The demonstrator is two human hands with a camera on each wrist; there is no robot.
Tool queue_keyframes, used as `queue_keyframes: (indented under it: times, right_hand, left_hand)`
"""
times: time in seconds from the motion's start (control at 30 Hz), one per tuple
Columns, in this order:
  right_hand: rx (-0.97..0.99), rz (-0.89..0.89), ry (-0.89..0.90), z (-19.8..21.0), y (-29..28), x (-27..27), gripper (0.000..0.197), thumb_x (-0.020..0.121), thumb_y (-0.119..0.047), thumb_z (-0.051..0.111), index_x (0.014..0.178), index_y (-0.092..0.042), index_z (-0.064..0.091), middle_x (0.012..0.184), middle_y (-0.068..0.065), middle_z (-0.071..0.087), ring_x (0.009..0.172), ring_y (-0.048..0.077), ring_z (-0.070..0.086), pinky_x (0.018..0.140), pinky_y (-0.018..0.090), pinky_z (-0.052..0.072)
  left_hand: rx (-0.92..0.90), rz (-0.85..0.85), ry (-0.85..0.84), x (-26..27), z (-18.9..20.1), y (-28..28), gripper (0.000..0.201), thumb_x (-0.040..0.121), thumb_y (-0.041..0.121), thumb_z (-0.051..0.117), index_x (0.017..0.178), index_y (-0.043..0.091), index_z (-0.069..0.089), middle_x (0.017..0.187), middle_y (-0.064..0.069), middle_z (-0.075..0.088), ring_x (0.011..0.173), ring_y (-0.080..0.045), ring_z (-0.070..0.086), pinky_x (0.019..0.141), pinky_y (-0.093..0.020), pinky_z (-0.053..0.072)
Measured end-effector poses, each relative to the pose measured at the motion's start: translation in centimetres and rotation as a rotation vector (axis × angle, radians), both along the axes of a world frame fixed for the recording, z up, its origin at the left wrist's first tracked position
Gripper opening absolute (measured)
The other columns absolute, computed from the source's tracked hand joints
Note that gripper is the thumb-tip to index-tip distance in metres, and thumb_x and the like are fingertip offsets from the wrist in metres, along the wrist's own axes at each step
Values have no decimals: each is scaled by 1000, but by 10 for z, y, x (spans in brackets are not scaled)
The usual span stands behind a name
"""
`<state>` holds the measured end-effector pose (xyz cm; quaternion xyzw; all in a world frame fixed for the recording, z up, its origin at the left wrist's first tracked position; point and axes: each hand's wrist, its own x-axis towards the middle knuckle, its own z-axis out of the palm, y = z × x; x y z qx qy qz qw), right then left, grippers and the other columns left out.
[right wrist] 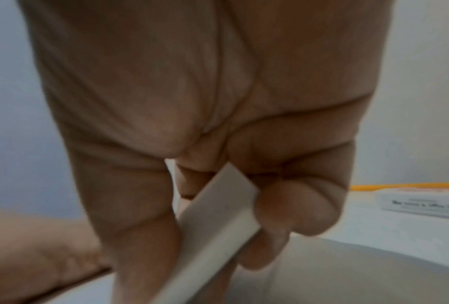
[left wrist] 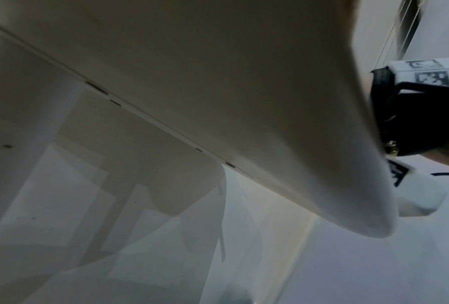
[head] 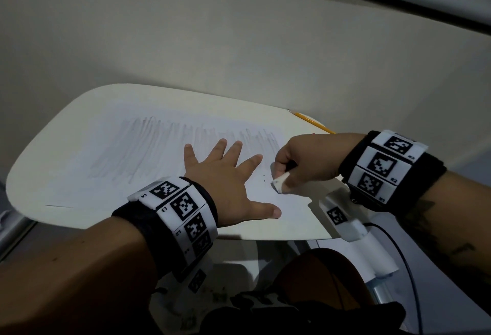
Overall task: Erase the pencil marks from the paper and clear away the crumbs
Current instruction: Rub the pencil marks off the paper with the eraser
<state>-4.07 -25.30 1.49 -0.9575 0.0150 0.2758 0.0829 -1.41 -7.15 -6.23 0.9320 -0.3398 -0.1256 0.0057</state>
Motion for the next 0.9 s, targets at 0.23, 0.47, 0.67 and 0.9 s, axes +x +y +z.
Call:
queue_keyframes:
  times: [0.23, 0.47, 0.67, 0.9]
  right_hand:
    - [-3, -61, -136, -6, 0, 2, 15, 87, -41, 69, 96, -29, 68, 92, -13, 68, 90, 8, 63, 81, 26, 50]
    - [34, -137, -242, 7, -13, 0, 16, 88, -41, 67, 94, -26, 67, 90, -11, 66, 84, 9, 61, 69, 23, 48]
    - [4, -132, -203, 3, -11, 4, 19, 87, -43, 68, 95, -26, 67, 95, -11, 67, 89, 10, 62, 80, 29, 51]
    - [-1, -24, -129, -4, -4, 3, 13, 87, -42, 69, 91, -30, 68, 87, -13, 68, 83, 9, 62, 71, 23, 49]
  left_hand:
    - [-4, 3, -6, 0, 0, -1, 112, 54, 104, 14, 149, 49, -10, 163, 6, -15, 149, -23, -18, 107, -73, -10]
    - [-45, 26, 36, 1, 6, -4, 114, 55, 102, 29, 151, 46, 4, 164, 7, -2, 151, -23, -10, 110, -70, -5]
    - [-140, 43, 23, -5, 11, -20, 112, 66, 92, 43, 149, 20, 23, 163, -1, 8, 151, -23, -1, 118, -59, 4]
    - [-57, 3, 49, -2, -2, -25, 110, 61, 100, 26, 152, 46, -5, 164, 4, -9, 150, -24, -15, 111, -68, -9]
